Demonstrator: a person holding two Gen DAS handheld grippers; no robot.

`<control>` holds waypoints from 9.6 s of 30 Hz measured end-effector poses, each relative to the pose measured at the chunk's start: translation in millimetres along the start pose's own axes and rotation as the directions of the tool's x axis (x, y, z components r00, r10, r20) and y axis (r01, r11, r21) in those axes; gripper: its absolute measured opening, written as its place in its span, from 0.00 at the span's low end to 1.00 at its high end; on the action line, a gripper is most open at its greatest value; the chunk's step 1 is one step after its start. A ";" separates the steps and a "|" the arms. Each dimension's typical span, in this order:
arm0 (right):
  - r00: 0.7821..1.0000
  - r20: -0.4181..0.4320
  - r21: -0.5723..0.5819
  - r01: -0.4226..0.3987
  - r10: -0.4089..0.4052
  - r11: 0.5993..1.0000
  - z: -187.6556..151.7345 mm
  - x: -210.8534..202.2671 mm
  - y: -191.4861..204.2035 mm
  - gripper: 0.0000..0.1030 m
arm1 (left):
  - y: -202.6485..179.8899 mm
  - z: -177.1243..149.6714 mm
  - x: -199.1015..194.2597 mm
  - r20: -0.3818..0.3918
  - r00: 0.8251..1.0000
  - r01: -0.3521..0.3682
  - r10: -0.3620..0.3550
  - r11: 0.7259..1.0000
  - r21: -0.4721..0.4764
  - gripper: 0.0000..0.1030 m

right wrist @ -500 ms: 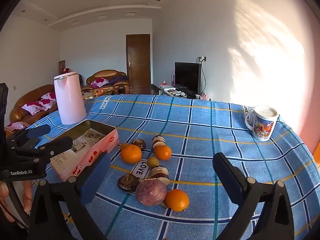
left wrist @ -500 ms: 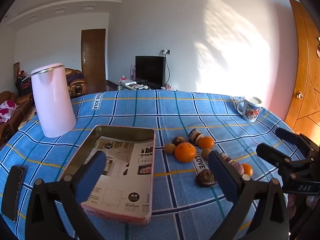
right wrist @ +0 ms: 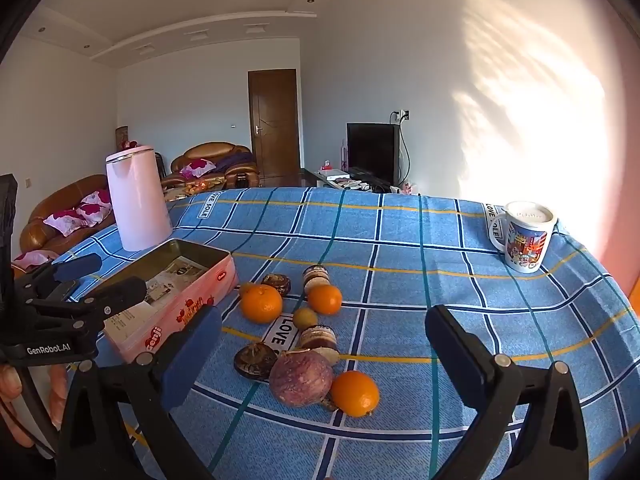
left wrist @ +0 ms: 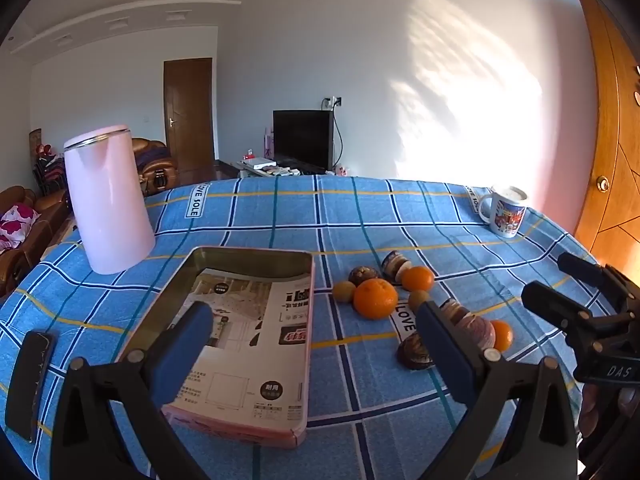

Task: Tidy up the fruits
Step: 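Move both tools toward the fruits on the tablecloth, then grasp the dark brown round fruit with left tool while right tool grasps an orange, then carry both held fruits over the pink tin and open both tools, then grasp the purple round fruit with right tool while left tool grasps a cake roll, then lift and carry the purple fruit and cake roll toward the pink tin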

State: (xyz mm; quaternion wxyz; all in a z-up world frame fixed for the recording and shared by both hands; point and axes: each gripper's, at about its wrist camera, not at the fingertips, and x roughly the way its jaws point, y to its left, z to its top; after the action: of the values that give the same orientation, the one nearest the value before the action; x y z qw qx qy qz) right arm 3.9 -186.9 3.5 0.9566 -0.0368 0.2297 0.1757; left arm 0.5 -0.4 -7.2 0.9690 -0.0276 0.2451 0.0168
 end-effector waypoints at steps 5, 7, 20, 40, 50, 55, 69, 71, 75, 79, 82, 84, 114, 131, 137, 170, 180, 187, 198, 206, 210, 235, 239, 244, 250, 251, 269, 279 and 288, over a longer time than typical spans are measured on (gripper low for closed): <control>1.000 -0.006 0.003 -0.004 0.004 1.000 -1.3 1.0 -0.7 0.99 | 0.1 0.5 1.4 -0.004 1.000 0.002 -0.002 1.000 0.001 1.00; 1.000 -0.008 0.005 -0.005 0.005 1.000 -2.7 1.4 -1.6 0.99 | 0.2 0.0 1.4 -0.005 1.000 0.000 0.000 1.000 0.001 1.00; 1.000 -0.018 0.005 -0.003 0.003 1.000 -3.1 3.4 -1.8 0.99 | -0.6 -1.1 2.5 -0.008 1.000 0.004 -0.004 1.000 -0.002 1.00; 0.999 -0.036 -0.001 0.003 -0.003 1.000 -7.5 7.8 -1.0 0.99 | -4.9 -1.4 5.1 -0.019 1.000 0.007 -0.007 1.000 -0.005 1.00; 0.999 -0.044 0.010 0.004 -0.003 1.000 -11.0 9.5 -2.9 0.99 | -6.5 -2.2 6.1 -0.023 1.000 0.009 -0.009 1.000 -0.004 1.00; 0.999 -0.046 0.012 0.005 -0.005 1.000 -12.2 9.8 -3.7 0.99 | -8.5 -3.3 6.7 -0.026 1.000 0.010 -0.010 1.000 -0.002 1.00; 0.998 -0.056 0.029 0.023 -0.021 0.999 -17.1 11.6 -13.7 0.99 | -16.5 -9.2 12.7 -0.050 0.999 0.019 -0.018 1.000 0.018 1.00; 0.998 -0.057 0.032 0.027 -0.025 0.999 -17.8 11.9 -15.9 0.99 | -17.4 -9.4 13.9 -0.053 0.998 0.020 -0.019 1.000 0.020 1.00; 0.997 -0.061 0.033 0.047 -0.045 0.998 -20.8 12.0 -22.6 0.99 | -25.0 -10.9 19.0 -0.062 0.998 0.030 -0.027 0.999 0.037 1.00; 0.991 -0.082 0.031 0.105 -0.102 0.994 -26.6 15.6 -35.8 0.99 | -37.3 -14.8 26.2 -0.078 0.996 0.042 -0.036 0.996 0.074 1.00; 0.988 -0.111 0.038 0.117 -0.112 0.992 -31.9 19.6 -46.4 0.99 | -47.3 -16.2 30.6 -0.086 0.995 0.055 -0.047 0.993 0.102 1.00; 0.982 -0.143 0.030 0.128 -0.123 0.991 -35.2 24.8 -50.4 0.95 | -53.4 -16.9 33.0 -0.087 0.994 0.069 -0.059 0.991 0.117 1.00; 0.905 -0.340 0.126 -0.224 0.254 0.966 -51.1 61.7 -49.3 0.36 | -79.6 -24.9 90.7 -0.355 0.912 0.264 -0.205 0.956 0.125 0.41; 0.972 -0.162 0.049 -0.164 0.170 0.985 -46.5 33.9 -47.1 0.35 | -69.8 -16.6 67.0 -0.210 0.955 0.238 -0.209 0.963 0.126 0.41; 0.982 -0.114 0.020 -0.153 0.154 0.988 -47.3 24.9 -43.3 0.35 | -68.6 -15.1 59.5 -0.164 0.968 0.212 -0.189 0.968 0.134 0.41; 0.991 0.025 -0.047 -0.132 0.133 0.990 -29.5 -4.0 -28.1 0.35 | -36.9 -7.6 30.8 -0.004 0.996 0.094 -0.094 0.991 0.093 0.41; 0.975 -0.004 -0.155 -0.218 0.220 0.964 19.1 14.3 31.7 0.35 | 13.9 -0.3 35.2 -0.027 1.000 0.009 -0.008 0.999 0.048 0.41; 0.957 -0.063 -0.185 -0.290 0.283 0.939 43.6 50.2 71.8 0.35 | 48.7 1.8 47.3 -0.062 0.997 -0.034 0.036 0.999 0.028 0.41; 0.930 -0.199 -0.224 -0.351 0.310 0.909 35.7 120.2 129.6 0.35 | 99.0 8.1 66.7 -0.130 0.988 -0.086 0.084 0.996 -0.010 0.41; 0.916 -0.259 -0.239 -0.368 0.306 0.899 20.4 149.6 153.4 0.35 | 107.7 3.4 78.5 -0.173 0.980 -0.096 0.094 0.995 -0.005 0.41; 0.914 -0.284 -0.262 -0.366 0.291 0.893 13.0 154.5 164.7 0.36 | 107.7 0.7 81.6 -0.184 0.978 -0.104 0.101 0.995 -0.009 0.43; 0.974 -0.227 -0.137 -0.051 0.019 0.989 -27.2 58.5 15.9 0.73 | 11.9 -3.9 54.2 -0.134 0.991 0.029 -0.023 0.999 0.046 0.90; 0.950 -0.306 -0.111 -0.094 0.056 0.989 -35.5 72.6 19.3 0.68 | 4.9 0.6 54.6 -0.132 0.991 0.041 -0.034 0.998 0.052 0.90; 0.949 -0.305 -0.086 -0.116 0.085 0.990 -38.0 69.1 13.1 0.52 | -12.6 5.8 60.6 -0.136 0.989 0.070 -0.061 0.996 0.061 0.90; 0.979 -0.200 -0.032 0.018 -0.024 0.999 -20.3 50.5 -19.7 0.52 | -44.7 10.4 79.1 -0.179 0.977 0.126 -0.114 0.990 0.055 0.90; 0.980 -0.192 -0.029 0.048 -0.052 0.998 -17.0 50.2 -25.8 0.52 | -51.0 10.3 82.6 -0.189 0.974 0.136 -0.125 0.989 0.050 0.90; 0.975 -0.192 0.071 0.130 -0.114 0.989 -15.6 58.3 -80.1 0.52 | -122.4 -5.6 127.0 -0.341 0.908 0.267 -0.242 0.963 0.025 0.61; 0.972 -0.212 0.074 0.121 -0.103 0.990 -16.9 62.8 -81.5 0.52 | -131.4 -8.1 136.5 -0.384 0.884 0.298 -0.267 0.954 0.023 0.44; 0.980 -0.181 0.090 0.099 -0.081 0.991 -16.6 56.9 -81.8 0.52 | -126.8 -3.9 118.2 -0.298 0.918 0.289 -0.262 0.956 0.048 0.42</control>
State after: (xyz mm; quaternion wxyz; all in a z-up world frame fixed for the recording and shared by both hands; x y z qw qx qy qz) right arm 73.1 -247.8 -38.0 0.9400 -0.0154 0.3202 0.1166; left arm 108.5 -124.9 -61.2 0.9156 -0.0198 0.3780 -0.1354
